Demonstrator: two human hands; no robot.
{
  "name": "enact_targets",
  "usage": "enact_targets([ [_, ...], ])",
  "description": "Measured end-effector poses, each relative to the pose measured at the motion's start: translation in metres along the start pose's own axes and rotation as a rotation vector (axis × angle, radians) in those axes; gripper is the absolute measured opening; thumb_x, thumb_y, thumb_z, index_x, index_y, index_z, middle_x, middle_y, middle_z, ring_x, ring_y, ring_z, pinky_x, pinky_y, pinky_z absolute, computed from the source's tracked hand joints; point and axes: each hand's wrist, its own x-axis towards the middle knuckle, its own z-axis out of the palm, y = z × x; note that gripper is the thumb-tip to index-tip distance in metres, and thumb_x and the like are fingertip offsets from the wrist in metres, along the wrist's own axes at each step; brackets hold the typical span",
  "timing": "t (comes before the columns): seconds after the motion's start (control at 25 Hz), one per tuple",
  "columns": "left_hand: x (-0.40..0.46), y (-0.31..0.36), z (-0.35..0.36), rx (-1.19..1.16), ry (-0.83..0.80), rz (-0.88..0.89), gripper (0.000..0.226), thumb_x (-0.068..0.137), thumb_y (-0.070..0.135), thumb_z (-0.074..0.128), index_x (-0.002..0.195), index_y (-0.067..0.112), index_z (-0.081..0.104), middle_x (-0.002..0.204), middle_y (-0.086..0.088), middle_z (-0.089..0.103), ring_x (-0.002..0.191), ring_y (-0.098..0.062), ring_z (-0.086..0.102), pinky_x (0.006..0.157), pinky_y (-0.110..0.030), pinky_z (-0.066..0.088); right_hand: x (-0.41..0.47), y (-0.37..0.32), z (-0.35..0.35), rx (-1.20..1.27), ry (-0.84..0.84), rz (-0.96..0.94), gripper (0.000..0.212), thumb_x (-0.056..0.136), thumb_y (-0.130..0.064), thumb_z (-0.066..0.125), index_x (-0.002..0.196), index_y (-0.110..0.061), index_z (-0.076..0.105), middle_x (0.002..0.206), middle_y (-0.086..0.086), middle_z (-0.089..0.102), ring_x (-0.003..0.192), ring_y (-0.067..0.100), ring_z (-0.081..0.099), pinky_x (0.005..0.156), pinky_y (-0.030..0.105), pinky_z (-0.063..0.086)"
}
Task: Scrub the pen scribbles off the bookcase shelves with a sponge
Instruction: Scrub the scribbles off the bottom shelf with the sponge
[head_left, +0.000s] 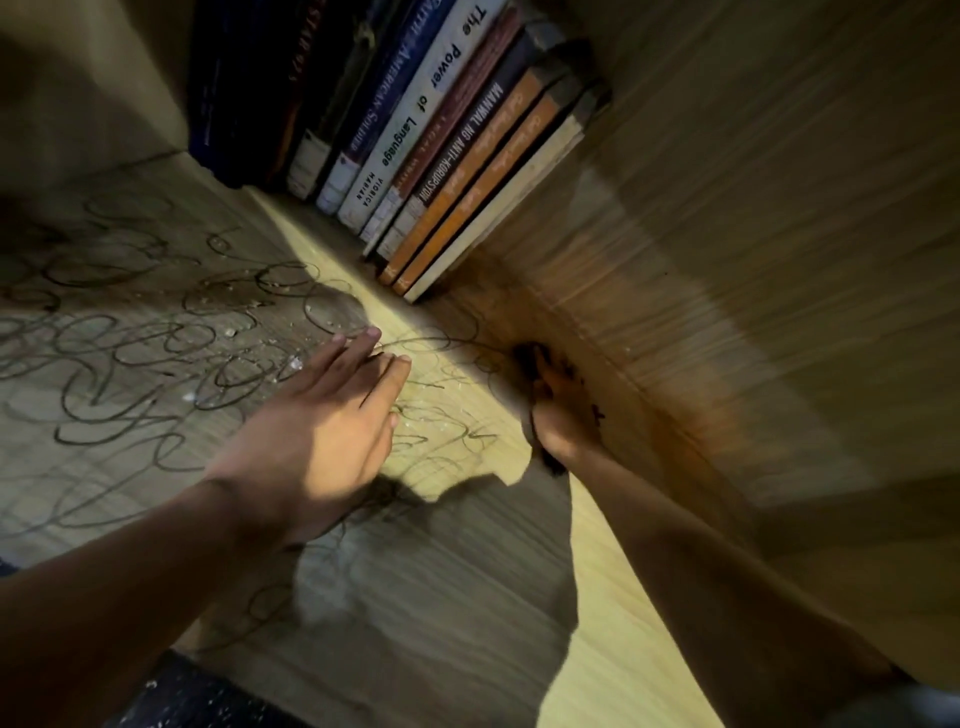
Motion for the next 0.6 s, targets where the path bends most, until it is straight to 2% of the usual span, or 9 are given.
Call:
enact_targets([
  [0.08, 0.001, 0.002, 0.001, -0.013, -0.006, -0.003, 0.060, 0.094, 0.033, 0.030, 0.141, -0.002, 0.043, 0.137, -0.021, 0.053, 0.141, -0.031, 0.033, 0.113, -0.041, 0.019, -0.035, -0.005, 0.011, 0.065, -0.055, -0.219, 0.049, 0.103, -0.021, 0.032, 0.148, -0.038, 0.021, 0.160, -0.009, 0.007, 0.148, 0.016, -0.002, 0.121, 0.038, -0.001],
  [0.16, -0.001, 0.001, 0.001, -0.018, 0.002, -0.007, 0.060, 0.094, 0.033, 0.029, 0.140, -0.002, 0.044, 0.136, -0.020, 0.054, 0.141, -0.031, 0.034, 0.114, -0.041, 0.020, -0.087, 0.020, 0.007, 0.067, -0.118, -0.430, 0.045, 0.102, -0.038, 0.029, 0.146, -0.048, 0.023, 0.158, -0.017, 0.013, 0.147, 0.007, 0.003, 0.121, 0.031, -0.002],
  [0.2, 0.000, 0.001, 0.002, -0.009, -0.004, -0.004, 0.060, 0.093, 0.032, 0.029, 0.140, -0.002, 0.045, 0.135, -0.020, 0.056, 0.140, -0.032, 0.035, 0.114, -0.042, 0.020, -0.098, 0.036, -0.002, 0.041, -0.132, -0.462, 0.044, 0.101, -0.045, 0.028, 0.144, -0.051, 0.024, 0.157, -0.022, 0.014, 0.146, 0.002, 0.007, 0.120, 0.028, 0.001],
  [0.28, 0.002, 0.001, 0.004, 0.002, -0.003, -0.006, 0.060, 0.093, 0.032, 0.029, 0.140, -0.002, 0.045, 0.133, -0.019, 0.057, 0.139, -0.032, 0.037, 0.115, -0.041, 0.019, -0.074, 0.060, -0.013, 0.012, -0.091, -0.393, 0.047, 0.098, -0.053, 0.029, 0.144, -0.045, 0.028, 0.155, -0.022, 0.015, 0.146, 0.005, 0.013, 0.121, 0.033, 0.009],
  [0.32, 0.002, 0.000, 0.005, -0.005, 0.003, -0.013, 0.060, 0.094, 0.032, 0.027, 0.140, -0.001, 0.044, 0.134, -0.018, 0.057, 0.140, -0.031, 0.036, 0.116, -0.041, 0.018, -0.050, 0.061, -0.014, -0.005, -0.032, -0.284, 0.047, 0.100, -0.049, 0.030, 0.145, -0.039, 0.028, 0.156, -0.016, 0.015, 0.147, 0.012, 0.014, 0.120, 0.038, 0.012],
  [0.4, 0.002, -0.001, 0.008, -0.002, 0.004, -0.024, 0.061, 0.097, 0.035, 0.019, 0.144, 0.001, 0.039, 0.137, -0.018, 0.054, 0.143, -0.030, 0.031, 0.117, -0.042, 0.018, -0.006, 0.034, -0.011, -0.010, 0.035, 0.034, 0.048, 0.104, -0.029, 0.032, 0.149, -0.036, 0.021, 0.159, -0.008, 0.012, 0.148, 0.019, 0.011, 0.119, 0.040, 0.012],
  [0.44, 0.002, -0.001, 0.011, 0.002, 0.000, -0.023, 0.062, 0.098, 0.036, 0.015, 0.145, 0.001, 0.036, 0.138, -0.019, 0.052, 0.144, -0.030, 0.028, 0.118, -0.043, 0.018, 0.001, 0.013, -0.009, -0.008, 0.019, 0.079, 0.049, 0.104, -0.024, 0.031, 0.150, -0.036, 0.019, 0.160, -0.007, 0.010, 0.148, 0.019, 0.009, 0.119, 0.040, 0.010],
  [0.52, 0.001, -0.002, 0.014, 0.004, -0.001, -0.016, 0.062, 0.098, 0.036, 0.016, 0.146, 0.001, 0.033, 0.138, -0.021, 0.052, 0.144, -0.032, 0.026, 0.119, -0.046, 0.021, -0.020, -0.010, 0.000, 0.048, -0.047, -0.038, 0.049, 0.104, -0.023, 0.031, 0.150, -0.035, 0.020, 0.160, -0.007, 0.010, 0.148, 0.016, 0.006, 0.120, 0.035, 0.007],
  [0.6, 0.003, -0.003, 0.015, 0.005, 0.017, -0.008, 0.062, 0.097, 0.035, 0.020, 0.144, -0.002, 0.036, 0.134, -0.023, 0.054, 0.142, -0.035, 0.030, 0.117, -0.048, 0.023, -0.072, -0.002, -0.002, 0.056, -0.158, -0.311, 0.046, 0.104, -0.031, 0.030, 0.149, -0.039, 0.023, 0.159, -0.013, 0.012, 0.147, 0.007, 0.004, 0.120, 0.025, 0.003],
])
